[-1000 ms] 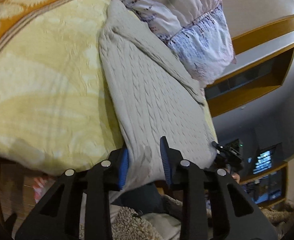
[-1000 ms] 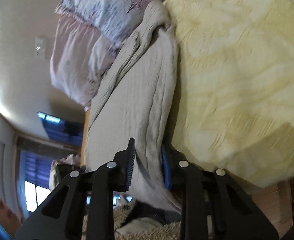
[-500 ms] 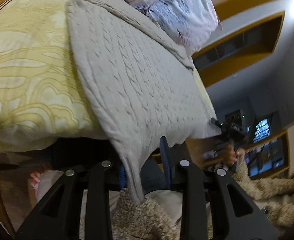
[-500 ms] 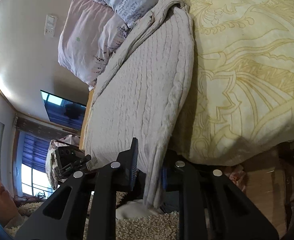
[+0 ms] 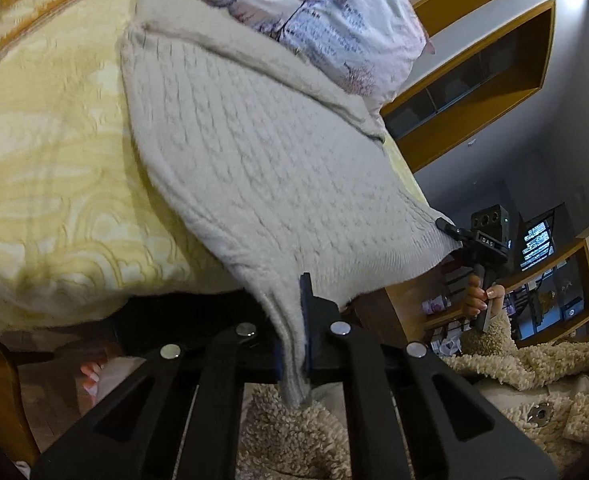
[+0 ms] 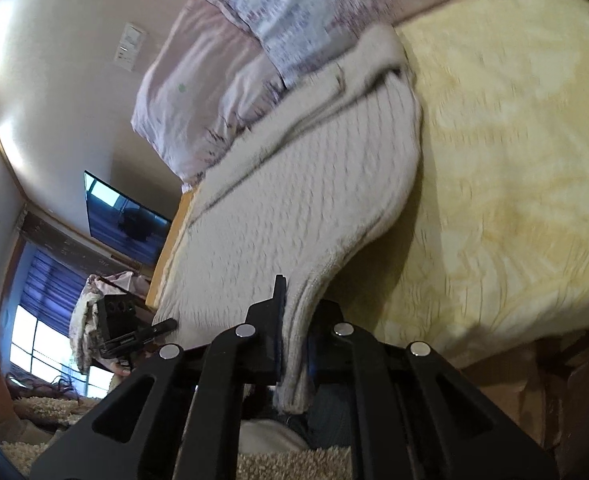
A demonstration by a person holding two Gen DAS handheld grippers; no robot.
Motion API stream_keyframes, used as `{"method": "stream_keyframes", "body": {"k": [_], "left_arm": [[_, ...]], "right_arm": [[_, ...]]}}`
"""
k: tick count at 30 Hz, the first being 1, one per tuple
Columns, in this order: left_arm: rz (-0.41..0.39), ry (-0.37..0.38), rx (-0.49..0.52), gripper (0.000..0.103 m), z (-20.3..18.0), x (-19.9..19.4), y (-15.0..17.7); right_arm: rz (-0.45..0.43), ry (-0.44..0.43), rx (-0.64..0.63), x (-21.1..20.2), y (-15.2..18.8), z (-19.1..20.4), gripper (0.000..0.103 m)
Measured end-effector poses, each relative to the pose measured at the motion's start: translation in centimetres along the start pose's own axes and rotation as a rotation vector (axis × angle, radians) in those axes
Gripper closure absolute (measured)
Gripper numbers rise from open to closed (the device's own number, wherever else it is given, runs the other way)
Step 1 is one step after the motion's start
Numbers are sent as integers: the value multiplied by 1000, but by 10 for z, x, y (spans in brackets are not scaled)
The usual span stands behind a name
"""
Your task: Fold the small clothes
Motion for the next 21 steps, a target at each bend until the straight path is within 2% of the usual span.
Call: {"method": "stream_keyframes", "body": {"k": [7, 10, 13, 21], "left_arm": [[-140, -19, 32, 97, -9, -29, -26], [-210, -52, 35, 97, -13, -41, -46], [-271, -91, 35, 97, -18, -51, -72], [-396, -211, 65, 97, -32, -59, -145]], "right_arm": [[-141, 52, -100, -12, -22, 13, 95], [-203, 74, -154, -15, -32, 23, 95], [-271, 103, -220, -15, -48, 36, 95], [-385, 207, -359, -16, -93, 57, 95]]}}
Point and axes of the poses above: each gripper's, at about its wrist camera, not at the fingertips, and x roughly the way its jaws point, z to its left, y to its underside, the point moved 4 cm from there along x, roughly the way its jaws point, and after that the axes turned 4 degrees about -x, right-handed, at the moved point
